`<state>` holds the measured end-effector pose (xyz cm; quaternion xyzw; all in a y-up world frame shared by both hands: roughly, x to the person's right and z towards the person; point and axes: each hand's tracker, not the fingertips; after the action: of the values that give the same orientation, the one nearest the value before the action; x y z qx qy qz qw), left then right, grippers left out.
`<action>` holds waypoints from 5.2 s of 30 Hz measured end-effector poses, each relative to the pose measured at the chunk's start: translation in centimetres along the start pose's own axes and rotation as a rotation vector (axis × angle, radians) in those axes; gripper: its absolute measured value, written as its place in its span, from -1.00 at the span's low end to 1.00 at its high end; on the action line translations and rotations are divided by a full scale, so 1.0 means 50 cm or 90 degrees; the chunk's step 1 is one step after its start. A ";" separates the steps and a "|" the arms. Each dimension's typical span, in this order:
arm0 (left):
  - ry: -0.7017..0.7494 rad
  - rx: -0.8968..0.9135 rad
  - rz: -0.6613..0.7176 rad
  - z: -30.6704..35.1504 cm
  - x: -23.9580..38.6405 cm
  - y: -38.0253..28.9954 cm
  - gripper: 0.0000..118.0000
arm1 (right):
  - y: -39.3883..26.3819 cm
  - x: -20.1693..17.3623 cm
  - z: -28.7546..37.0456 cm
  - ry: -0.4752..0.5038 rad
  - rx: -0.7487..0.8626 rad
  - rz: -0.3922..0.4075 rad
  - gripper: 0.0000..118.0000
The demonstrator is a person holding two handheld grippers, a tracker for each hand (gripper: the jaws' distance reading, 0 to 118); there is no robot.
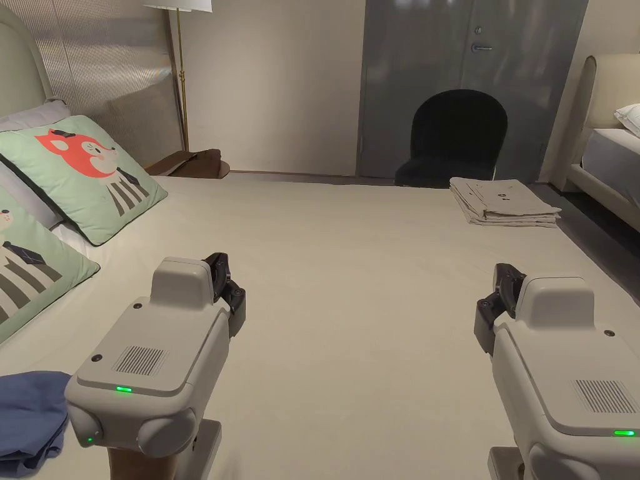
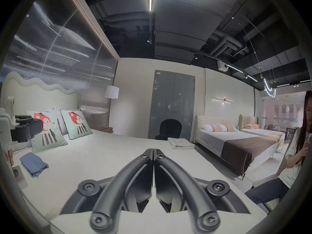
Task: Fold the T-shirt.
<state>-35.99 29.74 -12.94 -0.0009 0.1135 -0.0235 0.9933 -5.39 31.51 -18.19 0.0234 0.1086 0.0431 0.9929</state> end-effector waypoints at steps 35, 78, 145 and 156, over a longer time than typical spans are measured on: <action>-0.008 -0.012 0.001 0.000 0.000 -0.002 -1.00 | 0.004 0.005 0.007 -0.005 0.002 0.006 -1.00; -0.012 0.005 -0.008 0.005 0.008 0.003 0.87 | 0.003 0.008 0.010 -0.015 -0.004 0.002 0.94; -0.010 -0.002 -0.014 0.007 -0.001 0.005 0.87 | 0.004 0.009 0.006 0.000 -0.018 -0.004 0.94; -0.017 0.000 -0.006 0.012 -0.007 0.008 0.87 | 0.051 0.002 -0.036 -0.134 -0.318 -0.075 0.94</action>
<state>-36.20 30.17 -12.29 -0.0014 0.1002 -0.0285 0.9946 -5.89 34.13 -19.83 -0.2241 -0.0078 0.0082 0.9745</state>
